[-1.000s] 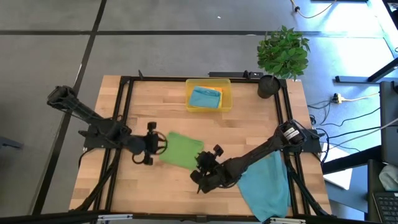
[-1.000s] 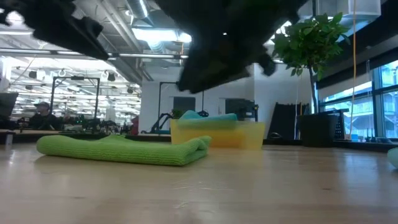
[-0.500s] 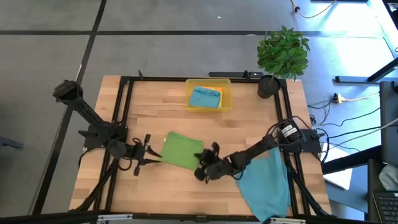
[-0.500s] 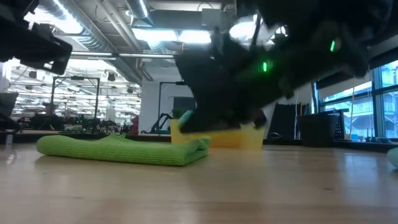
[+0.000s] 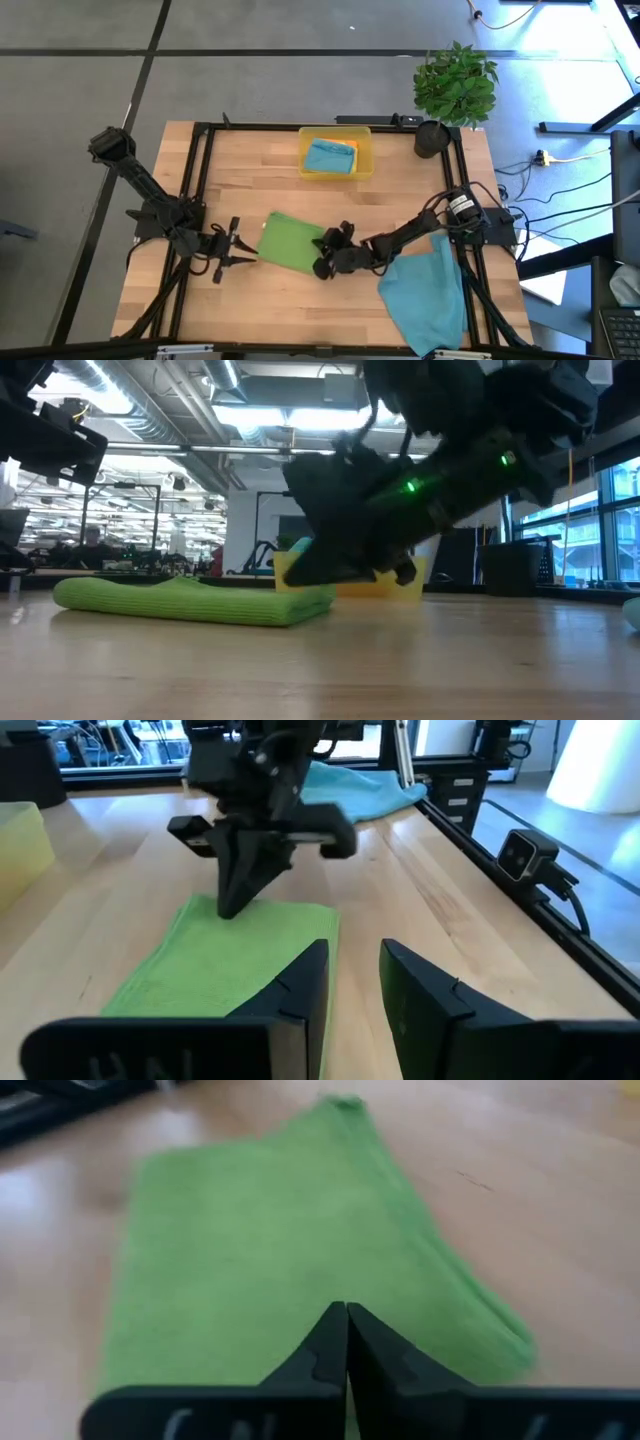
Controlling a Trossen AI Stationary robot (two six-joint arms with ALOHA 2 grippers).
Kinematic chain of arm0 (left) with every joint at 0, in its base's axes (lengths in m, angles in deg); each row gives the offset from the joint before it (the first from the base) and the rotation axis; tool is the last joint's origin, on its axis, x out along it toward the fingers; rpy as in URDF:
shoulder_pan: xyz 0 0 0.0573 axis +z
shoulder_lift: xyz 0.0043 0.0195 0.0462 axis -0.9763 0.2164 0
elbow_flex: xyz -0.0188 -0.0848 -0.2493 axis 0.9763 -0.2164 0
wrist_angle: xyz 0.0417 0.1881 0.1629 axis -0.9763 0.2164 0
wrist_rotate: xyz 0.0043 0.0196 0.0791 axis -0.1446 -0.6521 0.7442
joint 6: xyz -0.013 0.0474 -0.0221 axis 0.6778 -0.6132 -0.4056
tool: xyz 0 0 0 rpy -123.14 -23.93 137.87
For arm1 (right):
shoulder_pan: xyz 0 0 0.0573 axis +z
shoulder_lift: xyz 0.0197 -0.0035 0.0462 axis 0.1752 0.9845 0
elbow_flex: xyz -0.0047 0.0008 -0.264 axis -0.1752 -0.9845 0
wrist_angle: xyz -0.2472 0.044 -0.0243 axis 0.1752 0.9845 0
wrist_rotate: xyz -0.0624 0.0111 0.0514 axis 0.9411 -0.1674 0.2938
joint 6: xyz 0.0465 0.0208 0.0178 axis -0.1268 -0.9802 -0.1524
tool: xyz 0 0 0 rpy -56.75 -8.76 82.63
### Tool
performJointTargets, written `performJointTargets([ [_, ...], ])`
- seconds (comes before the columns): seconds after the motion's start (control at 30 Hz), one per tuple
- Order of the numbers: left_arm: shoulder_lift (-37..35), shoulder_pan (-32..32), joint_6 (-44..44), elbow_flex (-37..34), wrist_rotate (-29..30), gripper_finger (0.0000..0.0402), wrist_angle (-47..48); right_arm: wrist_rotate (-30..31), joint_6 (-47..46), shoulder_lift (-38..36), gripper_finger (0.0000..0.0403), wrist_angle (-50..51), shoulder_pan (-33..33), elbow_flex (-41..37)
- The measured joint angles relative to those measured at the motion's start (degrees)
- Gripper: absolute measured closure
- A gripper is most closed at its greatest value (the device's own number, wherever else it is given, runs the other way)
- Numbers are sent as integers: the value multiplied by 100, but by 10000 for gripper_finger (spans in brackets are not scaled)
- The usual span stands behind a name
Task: Fold microfiber towels
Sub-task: Fold the green microfiber cloth
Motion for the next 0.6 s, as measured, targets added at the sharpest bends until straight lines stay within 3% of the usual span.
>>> performJointTargets([
  [0.23, 0, 2, 0, 0, 0, 318, 63, -173, 351, 0, 383, -19, 64, 388],
  [0.47, 0, 20, -333, 0, 119, 318, 185, 538, 928, -2, 398, -111, 386, 726],
  [0.6, 2, 95, 146, 0, 427, 318, 871, 599, 1973, -8, 397, -538, 413, 1098],
])
